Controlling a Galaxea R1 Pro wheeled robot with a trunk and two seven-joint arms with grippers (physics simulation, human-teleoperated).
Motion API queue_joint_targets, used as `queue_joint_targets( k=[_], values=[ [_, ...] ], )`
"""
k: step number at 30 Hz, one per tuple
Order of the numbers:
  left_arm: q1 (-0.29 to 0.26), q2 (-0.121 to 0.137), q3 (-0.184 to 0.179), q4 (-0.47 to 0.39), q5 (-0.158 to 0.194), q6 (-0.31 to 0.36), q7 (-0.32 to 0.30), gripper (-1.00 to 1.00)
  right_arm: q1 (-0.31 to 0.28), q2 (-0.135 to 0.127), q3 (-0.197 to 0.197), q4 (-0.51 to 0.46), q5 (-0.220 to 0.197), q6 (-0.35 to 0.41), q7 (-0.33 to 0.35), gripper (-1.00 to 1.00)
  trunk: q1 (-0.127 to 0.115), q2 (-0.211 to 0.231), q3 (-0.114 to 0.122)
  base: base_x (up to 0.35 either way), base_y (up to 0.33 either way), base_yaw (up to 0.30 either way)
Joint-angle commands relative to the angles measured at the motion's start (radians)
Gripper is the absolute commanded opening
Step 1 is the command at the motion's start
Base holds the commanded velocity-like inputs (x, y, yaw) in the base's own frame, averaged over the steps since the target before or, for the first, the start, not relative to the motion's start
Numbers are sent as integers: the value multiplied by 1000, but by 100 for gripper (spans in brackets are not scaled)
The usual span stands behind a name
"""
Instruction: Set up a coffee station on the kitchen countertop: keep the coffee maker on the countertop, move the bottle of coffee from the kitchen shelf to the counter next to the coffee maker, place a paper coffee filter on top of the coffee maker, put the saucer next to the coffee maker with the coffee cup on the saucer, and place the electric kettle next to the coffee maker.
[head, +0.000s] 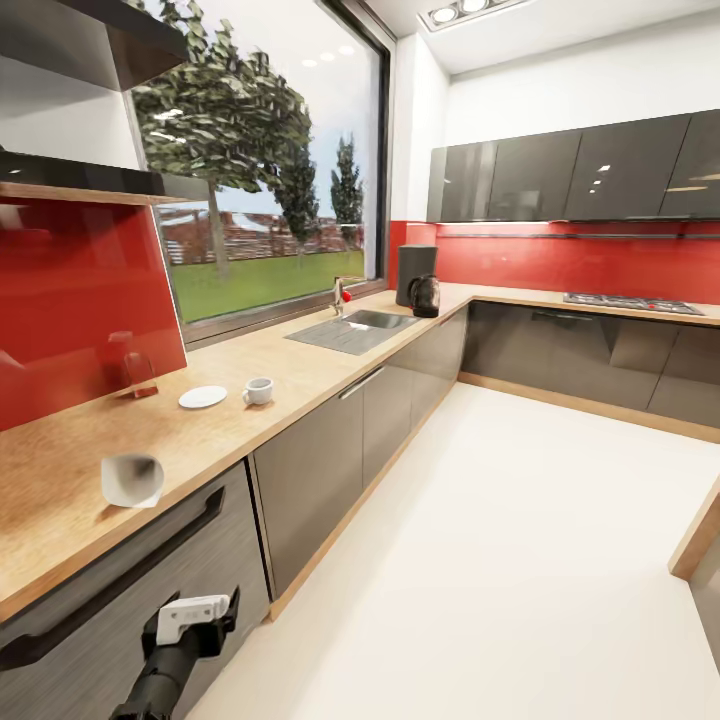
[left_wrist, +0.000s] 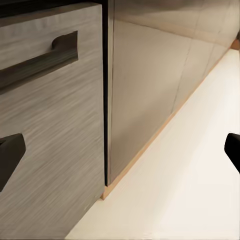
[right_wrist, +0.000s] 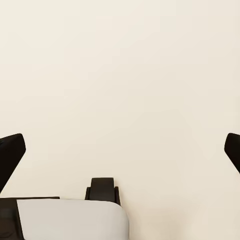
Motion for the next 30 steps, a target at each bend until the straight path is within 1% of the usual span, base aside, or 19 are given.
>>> queue_joint_targets(
  k=[1, 8, 11, 12, 14, 17, 20, 21, 22, 23, 27, 30],
  values=[
    [-9, -1, 1, -2, 0, 17, -1, 100, -1, 0, 1, 1, 1, -2, 0, 100, 0, -1, -1, 0, 0, 0],
    [-74, 0, 1, -3, 0, 55, -1, 100, -1, 0, 1, 1, 1, -2, 0, 100, 0, -1, -1, 0, 0, 0],
    [-123, 2, 2, -3, 0, 65, -1, 100, -1, 0, 1, 1, 1, -2, -1, 100, 0, -1, -1, 0, 0, 0],
    [-161, 4, 3, -4, 0, 68, -1, 100, -1, 0, 1, 1, 1, -2, 0, 100, 0, -1, -1, 0, 0, 0],
    [-171, 6, 6, -4, 0, 69, -1, 100, -1, 0, 1, 1, 1, -2, 0, 100, 0, -1, -1, 0, 0, 0],
    [-185, 23, 33, -6, 0, 69, -1, 100, -1, 0, 1, 1, 1, -2, 0, 100, 0, -1, -1, 0, 0, 0],
    [-200, 50, 59, -7, 0, 70, -2, 100, -1, 0, 1, 1, 1, -2, -1, 100, 0, -1, -1, 0, 0, 0],
    [-212, 72, 72, -8, 0, 70, -2, 100, -1, 0, 1, 1, 1, -2, 0, 100, 0, -1, -1, 0, 0, 0],
    [-223, 104, 91, -8, 0, 70, -3, 100, -1, 0, 1, 1, 1, -2, 0, 100, 0, -1, -1, 0, 0, 0],
    [-228, 119, 101, -9, 0, 71, -3, 100, -1, 0, 1, 1, 1, -2, 0, 100, 0, -1, -1, 0, 0, 0],
    [-235, 140, 120, -9, 1, 71, -4, 100, -1, 0, 1, 1, 1, -2, -1, 100, 0, -1, -1, 0, 0, 0],
    [-248, 151, 128, -9, 1, 71, -4, 100, -1, 0, 1, 1, 1, -2, -1, 100, 0, -1, -1, 0, 0, 0]
  ],
)
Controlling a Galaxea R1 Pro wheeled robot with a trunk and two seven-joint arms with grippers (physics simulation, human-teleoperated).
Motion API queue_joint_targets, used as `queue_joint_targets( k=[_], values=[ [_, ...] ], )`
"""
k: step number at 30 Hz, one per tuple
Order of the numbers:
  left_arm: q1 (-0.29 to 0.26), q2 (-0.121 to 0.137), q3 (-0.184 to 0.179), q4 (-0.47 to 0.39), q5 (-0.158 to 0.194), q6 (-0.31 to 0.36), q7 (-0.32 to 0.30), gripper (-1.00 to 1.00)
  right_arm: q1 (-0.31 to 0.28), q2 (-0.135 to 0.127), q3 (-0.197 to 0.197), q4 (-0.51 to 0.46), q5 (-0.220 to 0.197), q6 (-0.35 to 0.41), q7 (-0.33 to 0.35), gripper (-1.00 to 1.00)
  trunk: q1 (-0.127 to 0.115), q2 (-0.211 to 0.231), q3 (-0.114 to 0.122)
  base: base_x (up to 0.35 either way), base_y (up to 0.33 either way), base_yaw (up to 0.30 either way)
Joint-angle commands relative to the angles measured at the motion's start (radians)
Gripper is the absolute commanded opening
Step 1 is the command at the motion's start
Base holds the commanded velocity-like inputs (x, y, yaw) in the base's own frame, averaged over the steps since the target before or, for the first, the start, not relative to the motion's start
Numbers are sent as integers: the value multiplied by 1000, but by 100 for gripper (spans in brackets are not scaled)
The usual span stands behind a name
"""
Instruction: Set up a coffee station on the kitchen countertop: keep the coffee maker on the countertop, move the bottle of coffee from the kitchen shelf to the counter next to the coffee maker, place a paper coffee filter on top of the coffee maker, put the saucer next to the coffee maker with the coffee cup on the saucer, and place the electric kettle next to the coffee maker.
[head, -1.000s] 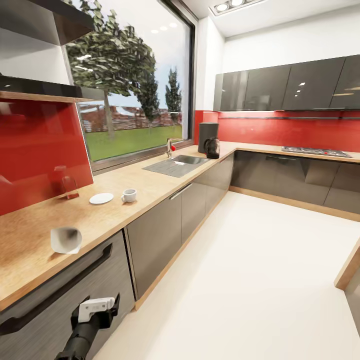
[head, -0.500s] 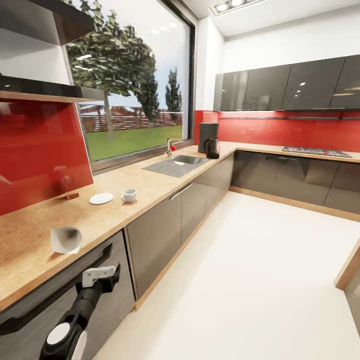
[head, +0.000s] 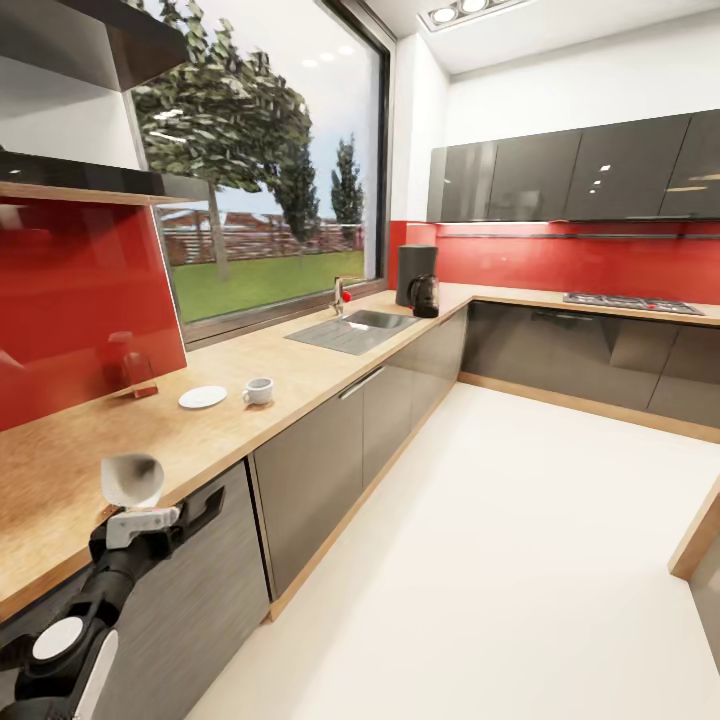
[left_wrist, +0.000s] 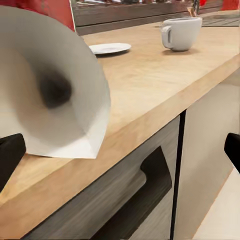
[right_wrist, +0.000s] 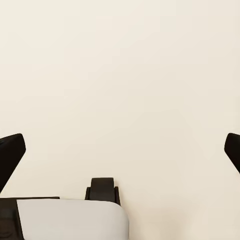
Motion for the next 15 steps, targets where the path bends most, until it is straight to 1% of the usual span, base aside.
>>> queue_joint_targets(
  k=[1, 3, 4, 7, 12, 15],
  values=[
    [-11, 4, 2, -1, 0, 7, -1, 100, -1, 0, 1, 1, 1, -2, 0, 100, 0, -1, -1, 0, 0, 0],
    [-22, 8, 4, -2, 0, 46, -1, 100, -1, 0, 1, 1, 1, -2, 0, 100, 0, -1, -1, 0, 0, 0],
    [-31, 11, 5, -2, 0, 100, 0, 100, -1, 0, 1, 1, 1, -2, 0, 100, 0, -1, -1, 0, 0, 0],
    [-53, 20, 5, -1, 0, 158, 0, 100, -1, 0, 1, 1, 1, -2, 0, 100, 0, -1, -1, 0, 0, 0],
    [-72, 30, 6, 0, 0, 201, 0, 100, -1, 0, 1, 1, 1, -2, 0, 100, 0, -1, -1, 0, 0, 0],
    [-73, 30, 6, 1, 0, 204, 0, 100, -1, 0, 1, 1, 1, -2, 0, 100, 0, -1, -1, 0, 0, 0]
  ],
)
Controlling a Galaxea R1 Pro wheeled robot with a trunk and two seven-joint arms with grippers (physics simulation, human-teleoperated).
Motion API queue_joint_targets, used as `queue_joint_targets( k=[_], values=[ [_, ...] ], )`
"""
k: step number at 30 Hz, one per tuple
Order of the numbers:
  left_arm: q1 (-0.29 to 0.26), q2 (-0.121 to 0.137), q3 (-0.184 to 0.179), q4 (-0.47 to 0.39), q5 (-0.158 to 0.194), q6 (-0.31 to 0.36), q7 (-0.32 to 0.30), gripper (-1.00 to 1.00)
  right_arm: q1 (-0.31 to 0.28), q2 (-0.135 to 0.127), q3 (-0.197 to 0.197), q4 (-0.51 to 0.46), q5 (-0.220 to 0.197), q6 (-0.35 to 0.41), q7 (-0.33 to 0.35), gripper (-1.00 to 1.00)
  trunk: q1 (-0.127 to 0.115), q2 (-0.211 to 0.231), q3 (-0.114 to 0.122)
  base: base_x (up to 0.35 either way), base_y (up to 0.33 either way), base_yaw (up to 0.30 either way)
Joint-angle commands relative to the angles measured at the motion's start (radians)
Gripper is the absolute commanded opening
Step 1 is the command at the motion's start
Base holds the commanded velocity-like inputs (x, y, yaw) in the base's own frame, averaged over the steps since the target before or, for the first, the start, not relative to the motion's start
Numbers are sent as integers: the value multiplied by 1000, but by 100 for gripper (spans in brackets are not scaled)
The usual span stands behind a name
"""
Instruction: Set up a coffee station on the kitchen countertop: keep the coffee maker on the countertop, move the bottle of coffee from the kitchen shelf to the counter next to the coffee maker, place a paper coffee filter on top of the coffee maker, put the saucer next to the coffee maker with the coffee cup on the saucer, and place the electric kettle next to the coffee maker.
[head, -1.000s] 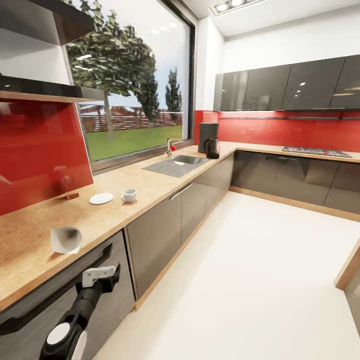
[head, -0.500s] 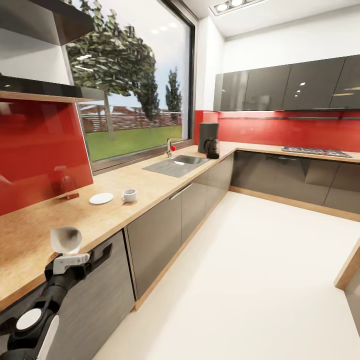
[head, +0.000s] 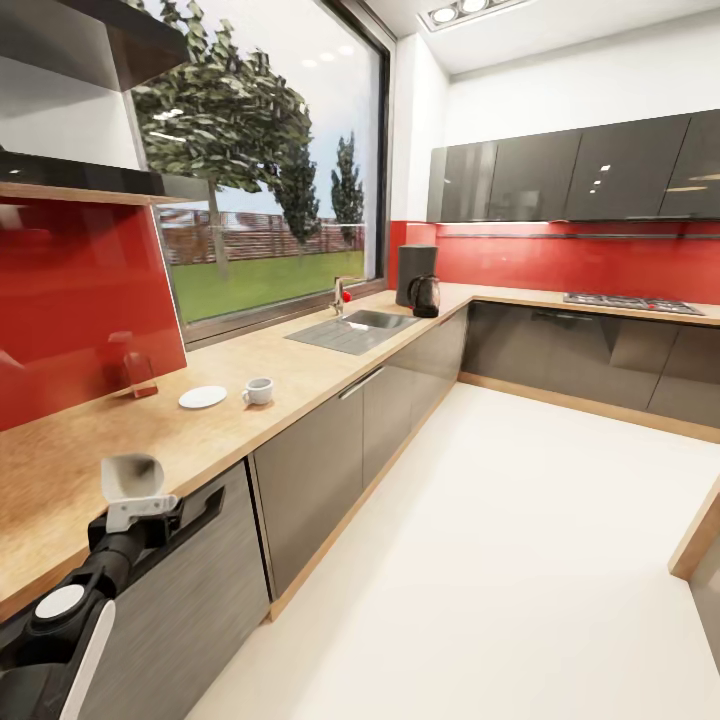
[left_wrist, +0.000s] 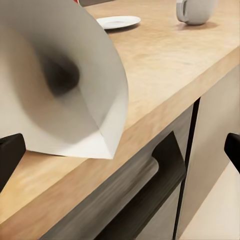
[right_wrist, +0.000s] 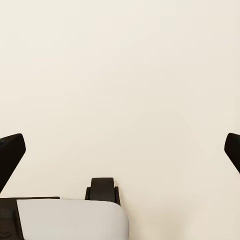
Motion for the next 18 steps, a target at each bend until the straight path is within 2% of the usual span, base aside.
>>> queue_joint_targets(
  k=[1, 18],
  values=[
    [-1, 0, 0, -1, 0, 6, -1, 100, -1, 0, 1, 1, 1, -2, 0, 100, 0, -1, -1, 0, 0, 0],
    [-2, 1, 0, 1, 0, 5, 0, 100, -1, 0, 1, 1, 1, -2, 0, 100, 0, -1, -1, 8, 0, 0]
  ],
)
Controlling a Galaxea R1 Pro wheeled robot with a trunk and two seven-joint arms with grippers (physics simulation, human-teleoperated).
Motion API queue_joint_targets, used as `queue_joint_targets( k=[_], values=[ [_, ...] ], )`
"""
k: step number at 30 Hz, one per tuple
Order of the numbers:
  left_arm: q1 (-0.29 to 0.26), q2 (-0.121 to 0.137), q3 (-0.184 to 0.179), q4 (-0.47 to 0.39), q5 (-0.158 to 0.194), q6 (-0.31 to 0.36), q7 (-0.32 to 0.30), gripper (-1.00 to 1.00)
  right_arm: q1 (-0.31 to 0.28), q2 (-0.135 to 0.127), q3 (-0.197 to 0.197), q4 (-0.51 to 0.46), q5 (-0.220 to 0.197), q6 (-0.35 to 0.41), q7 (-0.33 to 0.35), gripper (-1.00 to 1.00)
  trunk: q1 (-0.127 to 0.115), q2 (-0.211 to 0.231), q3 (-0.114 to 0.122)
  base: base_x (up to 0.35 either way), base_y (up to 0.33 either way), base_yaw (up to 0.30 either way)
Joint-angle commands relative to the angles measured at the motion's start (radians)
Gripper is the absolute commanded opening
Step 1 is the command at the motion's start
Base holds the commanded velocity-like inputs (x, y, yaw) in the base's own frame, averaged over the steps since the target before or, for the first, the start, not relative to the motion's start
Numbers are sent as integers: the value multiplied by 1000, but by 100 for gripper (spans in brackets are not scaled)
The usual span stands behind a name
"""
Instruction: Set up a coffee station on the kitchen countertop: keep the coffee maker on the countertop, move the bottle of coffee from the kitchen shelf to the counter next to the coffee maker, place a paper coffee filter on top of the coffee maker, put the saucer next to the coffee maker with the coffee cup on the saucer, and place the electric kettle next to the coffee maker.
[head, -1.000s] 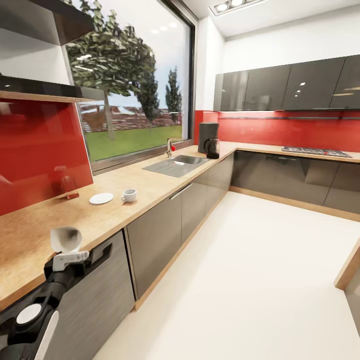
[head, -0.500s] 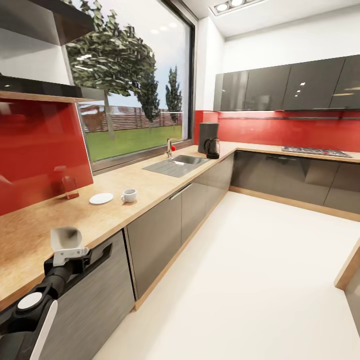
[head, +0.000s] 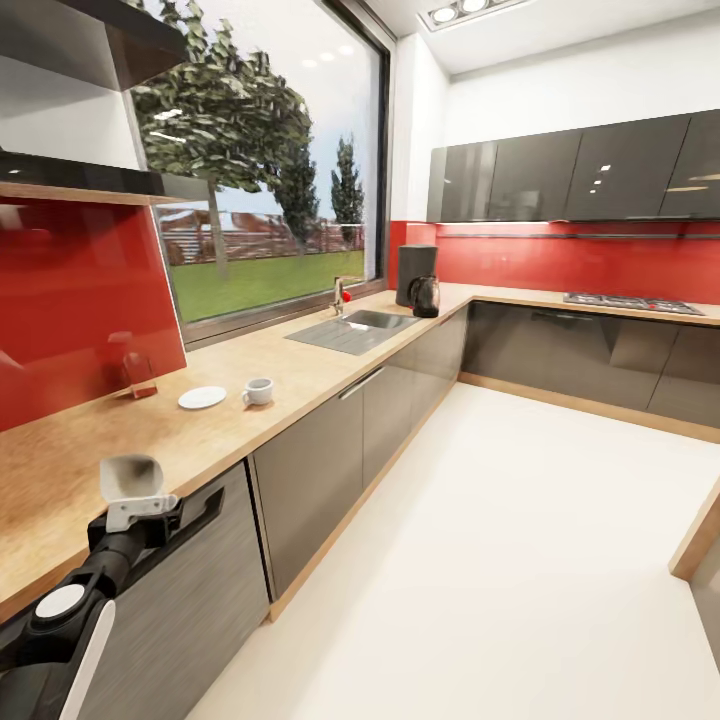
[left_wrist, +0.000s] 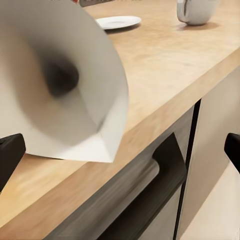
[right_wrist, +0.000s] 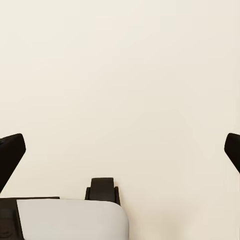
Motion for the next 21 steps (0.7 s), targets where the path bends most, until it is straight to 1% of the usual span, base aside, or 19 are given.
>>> queue_joint_targets(
  k=[1, 8, 14, 21],
  values=[
    [-1, 0, 0, -1, 0, 6, -1, 100, -1, 0, 1, 1, 1, -2, 0, 100, 0, -1, -1, 124, 0, 0],
    [-5, 0, 0, -1, 0, 5, -1, 100, -1, 0, 1, 1, 1, -2, 0, 100, 0, -1, -1, 59, 0, 0],
    [-7, 0, 0, -1, 0, 5, -1, 100, -1, 0, 1, 1, 1, -2, 0, 100, 0, -1, -1, 126, 0, 0],
    [-7, 0, 1, -1, 0, 5, -1, 100, -1, 0, 1, 1, 1, -2, 0, 100, 0, -1, -1, 35, -8, 0]
  ],
)
